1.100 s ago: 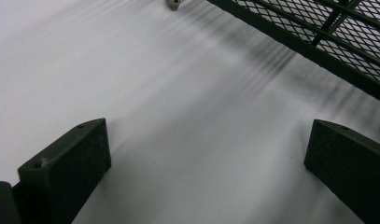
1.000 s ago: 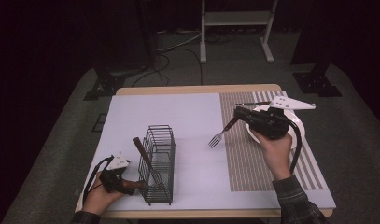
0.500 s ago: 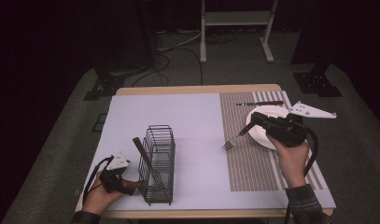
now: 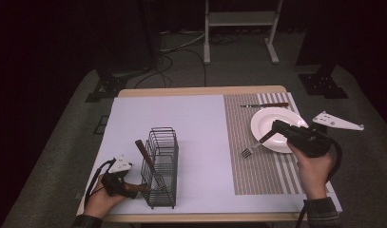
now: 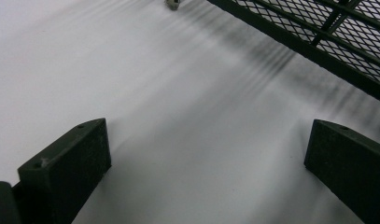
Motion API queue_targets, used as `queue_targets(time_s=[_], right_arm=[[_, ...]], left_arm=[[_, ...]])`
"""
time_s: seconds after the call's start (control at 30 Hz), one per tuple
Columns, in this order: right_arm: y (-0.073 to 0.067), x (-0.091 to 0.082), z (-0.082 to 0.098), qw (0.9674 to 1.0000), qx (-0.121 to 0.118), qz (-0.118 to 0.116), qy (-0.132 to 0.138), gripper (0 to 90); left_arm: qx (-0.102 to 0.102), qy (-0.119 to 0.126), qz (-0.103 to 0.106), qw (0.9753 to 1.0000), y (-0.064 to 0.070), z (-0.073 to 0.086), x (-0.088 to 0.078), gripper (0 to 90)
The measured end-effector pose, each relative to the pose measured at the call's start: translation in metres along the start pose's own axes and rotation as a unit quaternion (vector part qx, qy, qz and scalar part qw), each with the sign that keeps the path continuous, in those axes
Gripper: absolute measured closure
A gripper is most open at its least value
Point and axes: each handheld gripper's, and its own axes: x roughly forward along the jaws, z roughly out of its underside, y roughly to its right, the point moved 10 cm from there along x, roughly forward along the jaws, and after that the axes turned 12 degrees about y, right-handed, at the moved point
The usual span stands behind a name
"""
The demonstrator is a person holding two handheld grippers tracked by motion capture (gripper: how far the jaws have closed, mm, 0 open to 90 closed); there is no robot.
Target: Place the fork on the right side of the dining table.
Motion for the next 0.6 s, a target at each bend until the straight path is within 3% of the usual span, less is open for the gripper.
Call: queue_targets(time_s=[0.6], right_arm=[[0.03, -0.029, 0.015, 0.9988, 0.012, 0.048, -0.007, 80.2]], left_arm=[[0.0, 0.0, 0.0, 1.0, 0.0, 0.0, 0.0, 0.0]])
